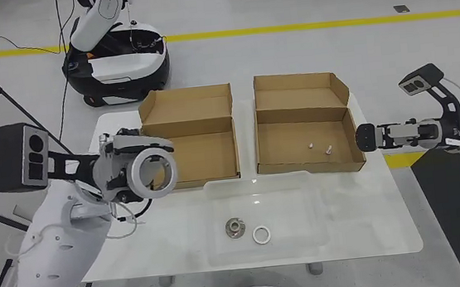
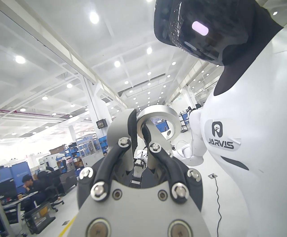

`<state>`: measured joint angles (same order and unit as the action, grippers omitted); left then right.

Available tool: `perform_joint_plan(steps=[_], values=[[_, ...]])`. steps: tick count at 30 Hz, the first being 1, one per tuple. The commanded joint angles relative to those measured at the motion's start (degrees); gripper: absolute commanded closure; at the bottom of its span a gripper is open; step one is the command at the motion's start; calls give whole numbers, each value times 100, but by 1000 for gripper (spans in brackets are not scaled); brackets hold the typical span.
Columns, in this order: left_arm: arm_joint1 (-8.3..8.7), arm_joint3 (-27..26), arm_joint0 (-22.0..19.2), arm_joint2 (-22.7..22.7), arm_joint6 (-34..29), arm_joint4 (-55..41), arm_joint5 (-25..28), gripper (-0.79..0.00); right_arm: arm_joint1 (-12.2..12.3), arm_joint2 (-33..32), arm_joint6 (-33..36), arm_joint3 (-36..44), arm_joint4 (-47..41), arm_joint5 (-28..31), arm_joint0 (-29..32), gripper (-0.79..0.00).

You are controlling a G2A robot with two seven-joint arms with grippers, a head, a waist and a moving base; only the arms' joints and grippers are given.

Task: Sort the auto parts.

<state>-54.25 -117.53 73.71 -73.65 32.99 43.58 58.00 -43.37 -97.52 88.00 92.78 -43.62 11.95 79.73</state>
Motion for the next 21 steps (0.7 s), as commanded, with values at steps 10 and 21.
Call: perform_joint_plan(steps=[10,21], values=[[-56,-20,51,45,208,-337,0,0,0,0,0,0,-1,0,0,-785],[-100,51,-102,149,-830,-449,-797,0,0,0,0,0,-1,0,0,-785]])
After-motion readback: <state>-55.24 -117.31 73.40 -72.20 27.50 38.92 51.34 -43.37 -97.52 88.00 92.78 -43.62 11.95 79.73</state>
